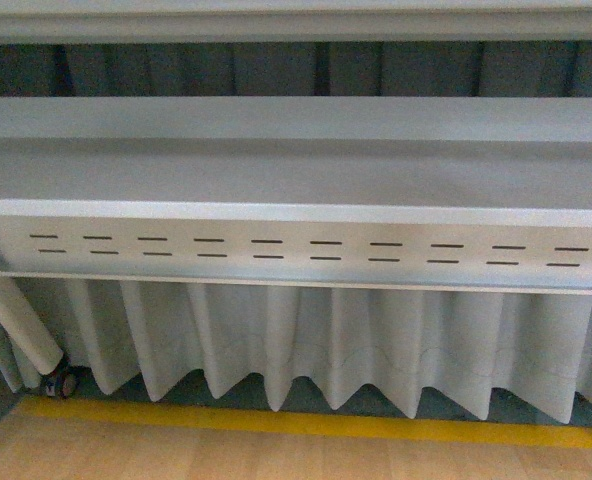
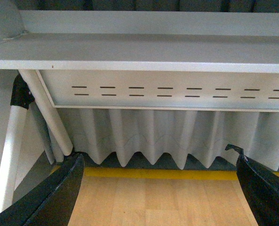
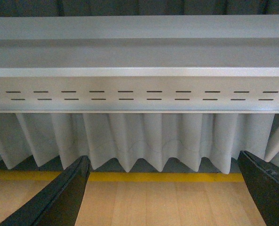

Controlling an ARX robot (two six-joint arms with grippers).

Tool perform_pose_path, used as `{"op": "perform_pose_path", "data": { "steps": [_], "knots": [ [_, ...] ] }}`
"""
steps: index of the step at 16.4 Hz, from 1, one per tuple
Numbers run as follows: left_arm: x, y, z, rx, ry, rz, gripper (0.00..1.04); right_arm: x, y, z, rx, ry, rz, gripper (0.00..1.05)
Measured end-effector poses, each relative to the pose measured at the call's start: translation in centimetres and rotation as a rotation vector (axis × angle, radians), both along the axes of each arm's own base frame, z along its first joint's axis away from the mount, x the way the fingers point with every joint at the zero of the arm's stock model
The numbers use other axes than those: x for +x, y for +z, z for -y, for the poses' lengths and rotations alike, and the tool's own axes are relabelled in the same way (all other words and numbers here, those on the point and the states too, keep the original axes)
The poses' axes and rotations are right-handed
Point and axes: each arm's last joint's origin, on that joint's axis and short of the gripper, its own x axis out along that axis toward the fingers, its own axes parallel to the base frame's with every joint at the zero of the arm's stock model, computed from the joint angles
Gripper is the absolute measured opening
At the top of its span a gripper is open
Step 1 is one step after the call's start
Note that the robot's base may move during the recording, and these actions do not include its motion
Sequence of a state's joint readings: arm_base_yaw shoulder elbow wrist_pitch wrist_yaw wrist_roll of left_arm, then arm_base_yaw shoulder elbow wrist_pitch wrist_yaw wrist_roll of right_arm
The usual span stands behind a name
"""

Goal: Wind up and store yellow beetle toy

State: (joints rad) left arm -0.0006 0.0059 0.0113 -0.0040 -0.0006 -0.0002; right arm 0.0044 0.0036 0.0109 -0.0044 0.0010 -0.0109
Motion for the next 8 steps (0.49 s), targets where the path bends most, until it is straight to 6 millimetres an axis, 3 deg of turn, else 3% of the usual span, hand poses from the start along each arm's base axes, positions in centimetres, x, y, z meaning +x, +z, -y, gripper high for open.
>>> {"op": "perform_pose_path", "data": {
  "steps": [8],
  "knots": [
    [0.00,-0.03,0.00,0.000,0.000,-0.003,0.98,0.00,-0.02,0.00,0.000,0.000,-0.002,0.98]
  ]
}}
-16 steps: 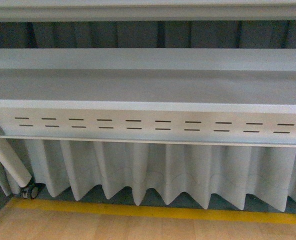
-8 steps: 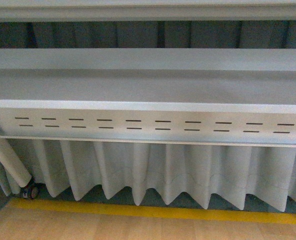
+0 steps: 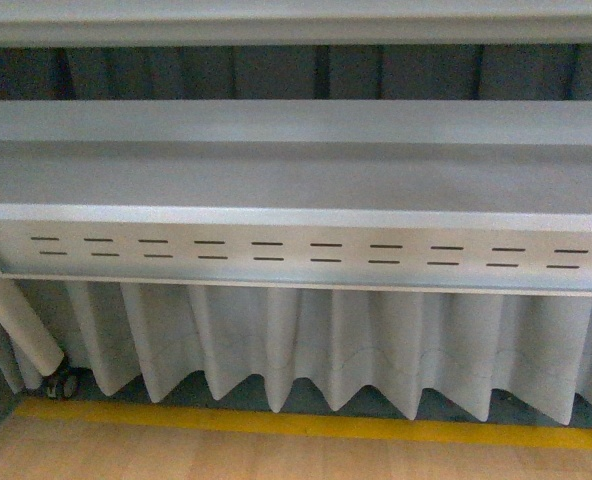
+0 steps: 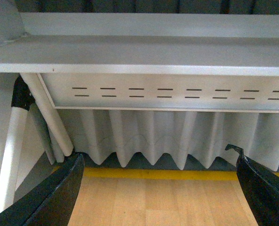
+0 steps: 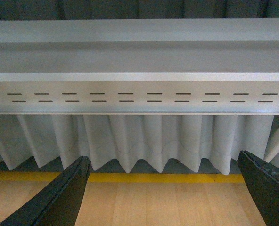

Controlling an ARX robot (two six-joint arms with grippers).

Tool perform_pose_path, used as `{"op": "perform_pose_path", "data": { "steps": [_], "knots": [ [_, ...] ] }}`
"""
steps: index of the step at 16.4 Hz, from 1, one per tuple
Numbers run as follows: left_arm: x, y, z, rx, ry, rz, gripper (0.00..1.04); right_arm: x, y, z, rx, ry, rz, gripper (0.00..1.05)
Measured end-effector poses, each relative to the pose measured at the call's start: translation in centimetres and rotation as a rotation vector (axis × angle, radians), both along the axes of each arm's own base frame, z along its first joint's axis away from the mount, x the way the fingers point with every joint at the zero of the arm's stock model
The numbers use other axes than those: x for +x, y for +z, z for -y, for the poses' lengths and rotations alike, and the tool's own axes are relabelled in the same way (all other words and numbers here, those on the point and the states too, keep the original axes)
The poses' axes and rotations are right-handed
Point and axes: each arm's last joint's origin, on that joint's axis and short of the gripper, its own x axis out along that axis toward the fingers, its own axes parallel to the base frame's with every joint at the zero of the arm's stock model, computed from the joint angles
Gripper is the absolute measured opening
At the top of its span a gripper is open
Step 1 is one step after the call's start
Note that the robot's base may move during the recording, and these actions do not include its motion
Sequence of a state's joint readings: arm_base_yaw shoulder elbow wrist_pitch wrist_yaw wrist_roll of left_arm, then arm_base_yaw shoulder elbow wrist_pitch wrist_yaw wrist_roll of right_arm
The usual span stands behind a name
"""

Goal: Wind up and store yellow beetle toy

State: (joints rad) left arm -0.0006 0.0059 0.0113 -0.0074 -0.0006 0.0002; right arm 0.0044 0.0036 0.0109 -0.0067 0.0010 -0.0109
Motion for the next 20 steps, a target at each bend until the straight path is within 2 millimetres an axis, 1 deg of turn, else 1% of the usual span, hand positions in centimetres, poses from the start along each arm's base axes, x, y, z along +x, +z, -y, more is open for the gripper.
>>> {"op": "perform_pose_path", "data": {
  "steps": [20],
  "knots": [
    [0.00,0.03,0.00,0.000,0.000,0.003,0.98,0.00,0.03,0.00,0.000,0.001,0.003,0.98]
  ]
}}
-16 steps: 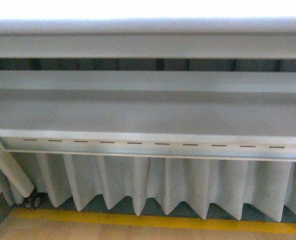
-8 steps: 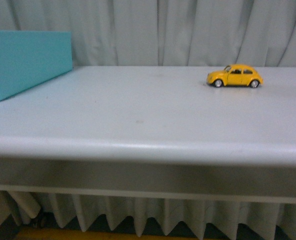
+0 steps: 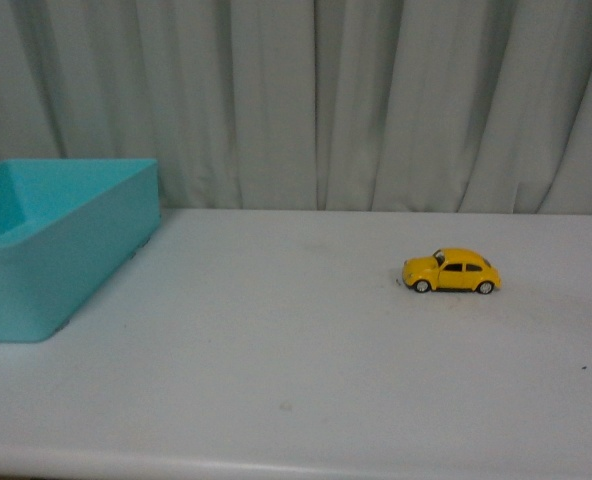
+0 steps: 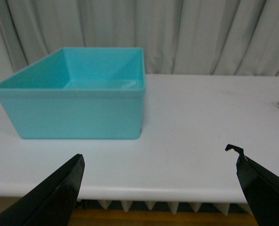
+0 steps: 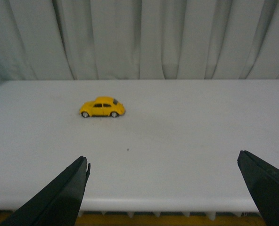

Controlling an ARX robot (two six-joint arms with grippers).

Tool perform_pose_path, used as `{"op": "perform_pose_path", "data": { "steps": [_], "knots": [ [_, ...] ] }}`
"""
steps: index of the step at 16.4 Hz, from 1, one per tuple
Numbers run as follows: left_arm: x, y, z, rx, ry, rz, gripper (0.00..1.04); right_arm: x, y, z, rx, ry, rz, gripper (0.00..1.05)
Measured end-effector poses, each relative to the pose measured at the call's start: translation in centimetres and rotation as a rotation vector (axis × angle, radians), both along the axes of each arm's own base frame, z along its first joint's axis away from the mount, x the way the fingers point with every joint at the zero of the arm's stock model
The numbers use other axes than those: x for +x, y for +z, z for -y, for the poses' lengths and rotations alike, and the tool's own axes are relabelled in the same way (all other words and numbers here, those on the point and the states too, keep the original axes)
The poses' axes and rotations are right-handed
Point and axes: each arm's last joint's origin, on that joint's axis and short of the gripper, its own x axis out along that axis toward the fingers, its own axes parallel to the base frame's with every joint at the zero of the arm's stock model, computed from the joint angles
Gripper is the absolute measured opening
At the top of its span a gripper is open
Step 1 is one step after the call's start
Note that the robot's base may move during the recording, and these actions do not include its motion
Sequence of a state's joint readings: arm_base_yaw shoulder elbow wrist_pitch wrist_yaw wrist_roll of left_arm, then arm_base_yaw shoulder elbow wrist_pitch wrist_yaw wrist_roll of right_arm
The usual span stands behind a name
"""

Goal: Wind up and store yellow beetle toy

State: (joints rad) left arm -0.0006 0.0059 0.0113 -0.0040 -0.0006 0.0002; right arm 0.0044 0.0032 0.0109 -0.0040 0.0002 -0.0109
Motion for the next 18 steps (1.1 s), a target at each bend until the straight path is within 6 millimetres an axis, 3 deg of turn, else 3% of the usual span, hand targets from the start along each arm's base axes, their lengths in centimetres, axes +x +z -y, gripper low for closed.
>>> {"op": "perform_pose_path", "data": {
  "steps": [18],
  "knots": [
    [0.00,0.00,0.00,0.000,0.000,0.000,0.98,0.00,0.00,0.00,0.000,0.000,0.000,0.98]
  ]
}}
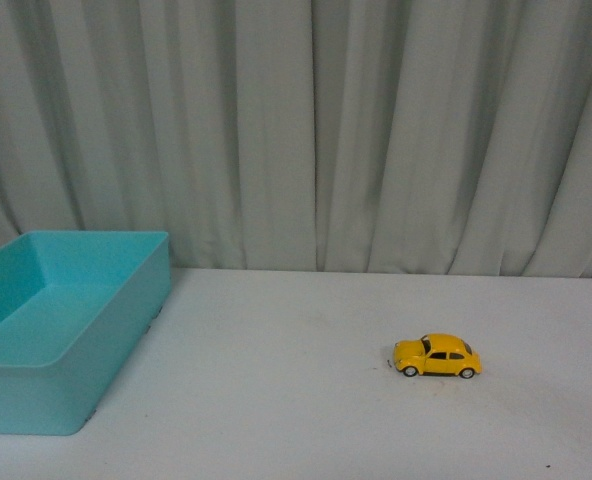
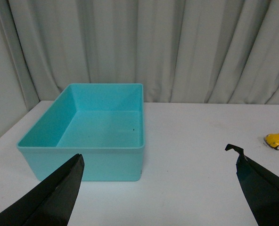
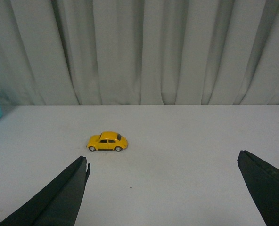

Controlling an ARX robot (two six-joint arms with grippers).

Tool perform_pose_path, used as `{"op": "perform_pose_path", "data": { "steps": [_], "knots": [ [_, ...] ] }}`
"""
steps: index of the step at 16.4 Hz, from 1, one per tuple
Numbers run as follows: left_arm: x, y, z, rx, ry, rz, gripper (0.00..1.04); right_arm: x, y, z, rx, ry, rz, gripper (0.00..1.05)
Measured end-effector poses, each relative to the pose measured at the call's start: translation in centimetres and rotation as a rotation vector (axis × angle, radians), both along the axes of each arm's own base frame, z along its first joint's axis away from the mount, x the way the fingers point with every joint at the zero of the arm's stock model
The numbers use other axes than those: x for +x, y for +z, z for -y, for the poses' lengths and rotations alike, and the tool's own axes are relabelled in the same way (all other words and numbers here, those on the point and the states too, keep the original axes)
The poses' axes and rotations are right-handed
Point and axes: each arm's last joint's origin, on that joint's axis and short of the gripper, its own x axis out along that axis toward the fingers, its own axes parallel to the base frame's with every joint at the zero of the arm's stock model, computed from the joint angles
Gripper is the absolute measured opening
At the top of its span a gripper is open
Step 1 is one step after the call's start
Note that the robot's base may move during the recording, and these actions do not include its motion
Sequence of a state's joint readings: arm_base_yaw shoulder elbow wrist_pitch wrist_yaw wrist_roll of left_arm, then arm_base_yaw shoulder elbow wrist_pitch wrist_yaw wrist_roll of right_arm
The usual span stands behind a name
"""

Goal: Wind up and store yellow beetle toy

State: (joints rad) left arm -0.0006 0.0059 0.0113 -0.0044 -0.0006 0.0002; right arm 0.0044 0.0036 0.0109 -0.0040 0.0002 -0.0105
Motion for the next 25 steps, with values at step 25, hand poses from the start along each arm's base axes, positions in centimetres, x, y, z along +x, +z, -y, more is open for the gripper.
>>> {"op": "perform_pose_path", "data": {
  "steps": [25],
  "knots": [
    [0.00,0.00,0.00,0.000,0.000,0.000,0.98,0.00,0.00,0.00,0.000,0.000,0.000,0.98]
  ]
}}
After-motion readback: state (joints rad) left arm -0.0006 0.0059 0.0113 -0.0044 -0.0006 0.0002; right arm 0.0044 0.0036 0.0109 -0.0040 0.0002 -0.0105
